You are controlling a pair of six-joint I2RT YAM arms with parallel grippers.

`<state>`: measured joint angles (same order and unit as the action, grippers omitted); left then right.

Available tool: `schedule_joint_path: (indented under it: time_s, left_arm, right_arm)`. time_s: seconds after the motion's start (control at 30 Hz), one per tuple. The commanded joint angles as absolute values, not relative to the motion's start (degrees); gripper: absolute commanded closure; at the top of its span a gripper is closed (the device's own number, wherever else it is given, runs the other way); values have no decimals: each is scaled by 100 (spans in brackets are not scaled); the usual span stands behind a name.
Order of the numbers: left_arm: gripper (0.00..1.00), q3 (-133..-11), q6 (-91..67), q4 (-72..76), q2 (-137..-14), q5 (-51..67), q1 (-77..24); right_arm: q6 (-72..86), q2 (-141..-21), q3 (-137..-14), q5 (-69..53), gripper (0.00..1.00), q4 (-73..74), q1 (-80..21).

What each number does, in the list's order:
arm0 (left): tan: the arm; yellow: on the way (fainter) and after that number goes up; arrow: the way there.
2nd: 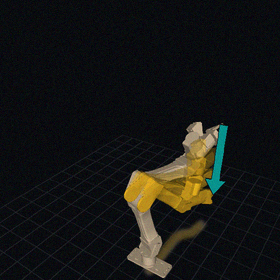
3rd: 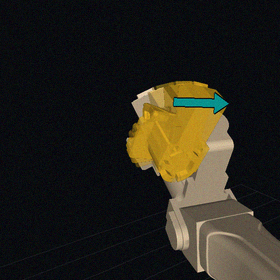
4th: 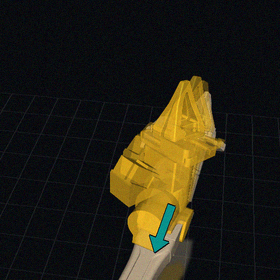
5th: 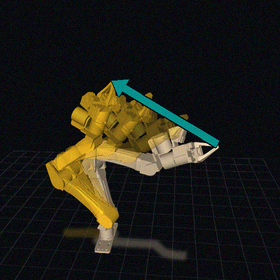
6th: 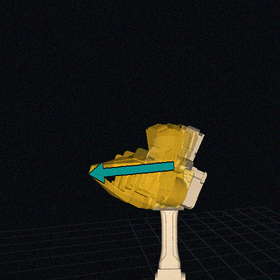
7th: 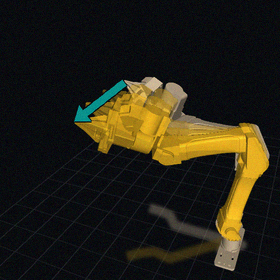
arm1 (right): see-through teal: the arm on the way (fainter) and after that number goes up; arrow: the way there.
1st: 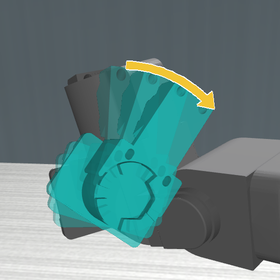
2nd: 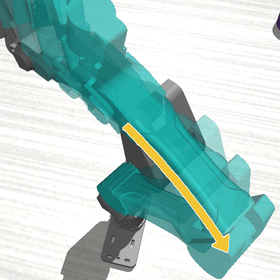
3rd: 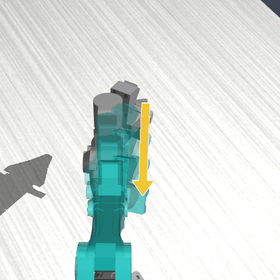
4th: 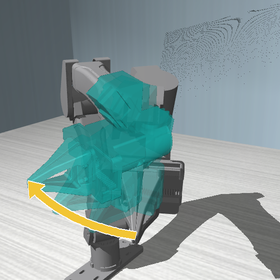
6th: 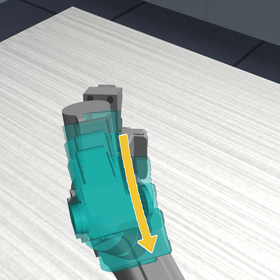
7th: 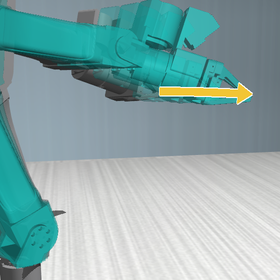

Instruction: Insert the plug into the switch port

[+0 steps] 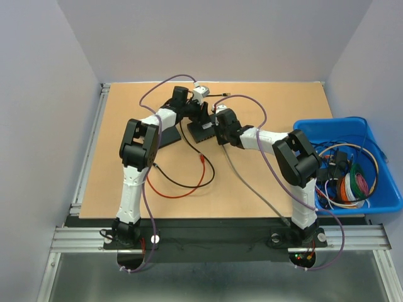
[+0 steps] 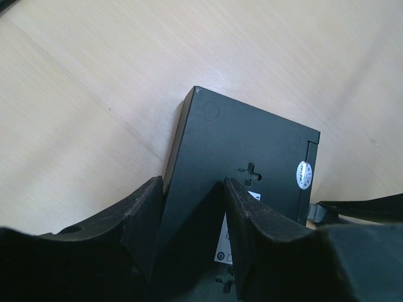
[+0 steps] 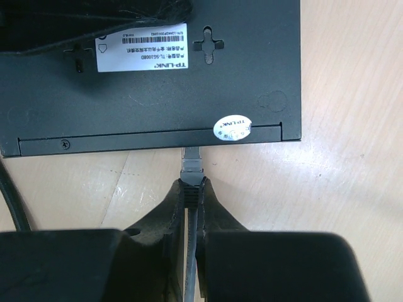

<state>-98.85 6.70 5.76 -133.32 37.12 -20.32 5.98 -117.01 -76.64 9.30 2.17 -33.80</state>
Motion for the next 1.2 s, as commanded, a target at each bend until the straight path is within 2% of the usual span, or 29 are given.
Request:
schedule_joint_path:
  time_s: [0.0,0.23,0.5,0.83,1.17]
  left_arm:
    - [49,-10168,878,-148,-13491,4175,-2382]
    - [49,-10669,1247,-1298,-13772,3789,-2540]
    - [49,-10749,1634,-1889,-13834,3735,-2742]
    - [50,-10942,1978,-2452,-14071,4113,-2874]
    - [51,-11031,2215,-2891,-14317,4376,-2997]
  right_arm:
    - [527,-11628,-7980,1055,99,-738,-3349]
    - [431,-11496,-8059,1230,99,-966,-3357]
    - [448,-11523,-8156,1468,100,-1379,-3331]
    - [343,-11487,-8191,1477,100,-2794,-3252]
    - [158,-12251,-9255,1398,100,-3313,-3164]
